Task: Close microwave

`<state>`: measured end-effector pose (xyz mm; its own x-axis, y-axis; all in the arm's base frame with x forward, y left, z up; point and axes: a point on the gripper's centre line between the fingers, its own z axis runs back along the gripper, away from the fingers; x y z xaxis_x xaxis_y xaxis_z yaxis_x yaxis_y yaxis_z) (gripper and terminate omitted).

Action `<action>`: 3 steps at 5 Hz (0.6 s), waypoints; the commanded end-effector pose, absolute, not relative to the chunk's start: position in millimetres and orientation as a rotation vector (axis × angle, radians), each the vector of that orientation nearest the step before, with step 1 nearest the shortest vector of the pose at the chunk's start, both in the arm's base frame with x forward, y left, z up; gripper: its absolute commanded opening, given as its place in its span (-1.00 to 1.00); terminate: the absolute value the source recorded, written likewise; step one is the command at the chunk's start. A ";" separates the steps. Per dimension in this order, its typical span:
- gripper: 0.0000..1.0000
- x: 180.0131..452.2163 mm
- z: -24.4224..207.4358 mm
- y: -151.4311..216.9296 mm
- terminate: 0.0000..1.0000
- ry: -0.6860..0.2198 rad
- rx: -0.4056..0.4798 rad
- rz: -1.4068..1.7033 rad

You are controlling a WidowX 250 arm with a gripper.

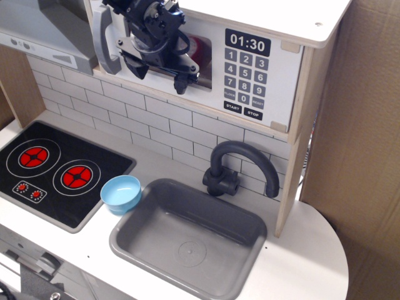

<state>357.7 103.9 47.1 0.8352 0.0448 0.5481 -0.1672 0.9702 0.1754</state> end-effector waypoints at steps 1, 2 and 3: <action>1.00 360.3 67.2 102.0 -1.00 -0.520 0.208 0.069; 1.00 328.6 60.1 86.0 -1.00 -0.376 0.171 0.137; 1.00 306.2 49.1 70.8 -1.00 -0.305 0.127 0.177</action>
